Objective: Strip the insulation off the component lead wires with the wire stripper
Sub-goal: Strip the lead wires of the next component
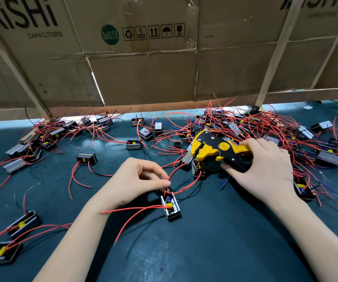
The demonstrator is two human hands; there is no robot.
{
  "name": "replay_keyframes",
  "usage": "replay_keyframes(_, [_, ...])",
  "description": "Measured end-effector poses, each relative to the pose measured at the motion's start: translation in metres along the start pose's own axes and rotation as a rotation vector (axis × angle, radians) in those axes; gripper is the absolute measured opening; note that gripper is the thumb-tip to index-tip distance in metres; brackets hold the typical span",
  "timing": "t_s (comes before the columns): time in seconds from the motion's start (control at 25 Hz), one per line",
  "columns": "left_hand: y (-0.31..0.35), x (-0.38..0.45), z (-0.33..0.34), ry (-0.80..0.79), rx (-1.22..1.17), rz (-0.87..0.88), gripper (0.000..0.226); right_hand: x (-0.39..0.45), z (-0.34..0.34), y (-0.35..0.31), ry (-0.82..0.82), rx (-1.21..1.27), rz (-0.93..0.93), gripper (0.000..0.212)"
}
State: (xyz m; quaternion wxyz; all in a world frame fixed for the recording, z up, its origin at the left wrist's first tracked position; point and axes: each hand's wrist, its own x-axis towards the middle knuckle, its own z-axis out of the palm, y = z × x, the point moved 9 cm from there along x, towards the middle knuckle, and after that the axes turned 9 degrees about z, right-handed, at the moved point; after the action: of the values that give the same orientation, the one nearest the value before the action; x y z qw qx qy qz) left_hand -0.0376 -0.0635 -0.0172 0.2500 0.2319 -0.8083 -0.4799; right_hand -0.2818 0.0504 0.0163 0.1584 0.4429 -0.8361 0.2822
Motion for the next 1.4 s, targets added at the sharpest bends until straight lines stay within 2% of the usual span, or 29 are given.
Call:
replay_keyframes(0.2, [0.004, 0.002, 0.008, 0.040, -0.100, 0.039, 0.003, 0.001, -0.001, 0.002, 0.015, 0.014, 0.020, 0.056])
replay_keyframes(0.44, [0.002, 0.004, 0.014, 0.068, -0.131, 0.009, 0.007, 0.001, -0.002, 0.003, 0.013, 0.024, 0.039, 0.055])
replay_keyframes(0.72, [0.000, 0.008, 0.020, 0.076, 0.007, -0.024, 0.019, 0.001, 0.001, 0.003, -0.007, -0.002, 0.033, 0.057])
replay_keyframes(0.88, [0.008, 0.008, 0.025, 0.087, 0.058, 0.053, 0.014, 0.001, 0.001, 0.003, 0.001, -0.009, 0.038, 0.059])
replay_keyframes(1.12, [0.012, 0.009, 0.032, 0.126, 0.033, 0.095, 0.015, -0.006, -0.001, -0.009, 0.085, -0.063, -0.063, 0.059])
replay_keyframes(1.4, [0.004, 0.011, 0.030, 0.181, -0.017, 0.067, 0.014, -0.009, -0.008, -0.018, 0.129, -0.010, -0.128, 0.060])
